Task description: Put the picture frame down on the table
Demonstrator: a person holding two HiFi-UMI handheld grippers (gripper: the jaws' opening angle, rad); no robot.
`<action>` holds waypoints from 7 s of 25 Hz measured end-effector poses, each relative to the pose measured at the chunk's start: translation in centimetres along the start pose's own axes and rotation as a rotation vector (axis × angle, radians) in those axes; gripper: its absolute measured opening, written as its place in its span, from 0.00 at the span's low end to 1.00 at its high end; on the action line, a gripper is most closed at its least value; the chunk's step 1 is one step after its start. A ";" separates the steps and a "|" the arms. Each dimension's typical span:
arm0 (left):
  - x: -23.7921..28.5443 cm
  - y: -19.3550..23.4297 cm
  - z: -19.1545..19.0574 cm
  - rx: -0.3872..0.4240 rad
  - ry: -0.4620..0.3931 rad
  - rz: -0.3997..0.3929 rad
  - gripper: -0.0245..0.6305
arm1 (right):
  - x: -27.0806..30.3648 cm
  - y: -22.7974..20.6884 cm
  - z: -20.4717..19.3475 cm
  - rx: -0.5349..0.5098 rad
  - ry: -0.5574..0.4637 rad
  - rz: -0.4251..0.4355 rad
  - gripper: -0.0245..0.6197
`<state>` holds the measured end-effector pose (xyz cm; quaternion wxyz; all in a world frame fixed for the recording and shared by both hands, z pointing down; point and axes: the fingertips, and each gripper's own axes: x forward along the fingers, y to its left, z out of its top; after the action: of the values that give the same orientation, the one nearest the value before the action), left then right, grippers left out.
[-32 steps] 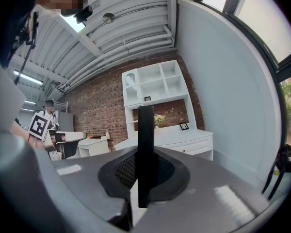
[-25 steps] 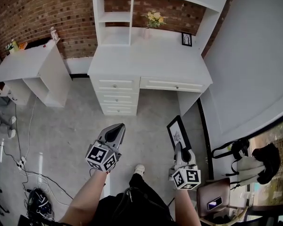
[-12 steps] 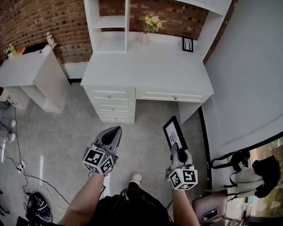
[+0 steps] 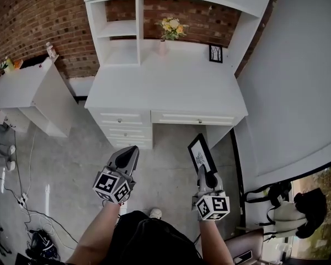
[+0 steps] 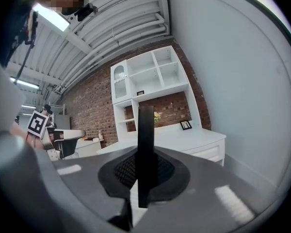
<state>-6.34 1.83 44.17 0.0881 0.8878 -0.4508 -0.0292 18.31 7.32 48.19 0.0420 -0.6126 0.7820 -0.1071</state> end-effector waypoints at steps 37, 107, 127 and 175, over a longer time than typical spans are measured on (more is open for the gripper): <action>19.0 12.1 1.7 0.008 0.030 -0.034 0.04 | 21.6 -4.6 1.9 0.003 0.031 -0.010 0.06; 31.7 17.4 -3.6 -0.026 0.078 -0.043 0.05 | 37.3 -10.0 -2.9 -0.234 0.189 0.091 0.21; 33.7 18.6 -2.0 -0.036 0.104 -0.012 0.05 | 40.5 -14.7 -4.0 0.001 0.277 0.000 0.21; 34.2 26.0 -0.8 -0.074 0.069 0.205 0.04 | 51.0 -10.8 -9.8 -0.046 0.691 0.073 0.40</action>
<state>-6.69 -40.65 50.61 0.1386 0.8337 -0.5344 -0.0060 14.08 -43.32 63.47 -0.2350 -0.5128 0.7735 -0.2890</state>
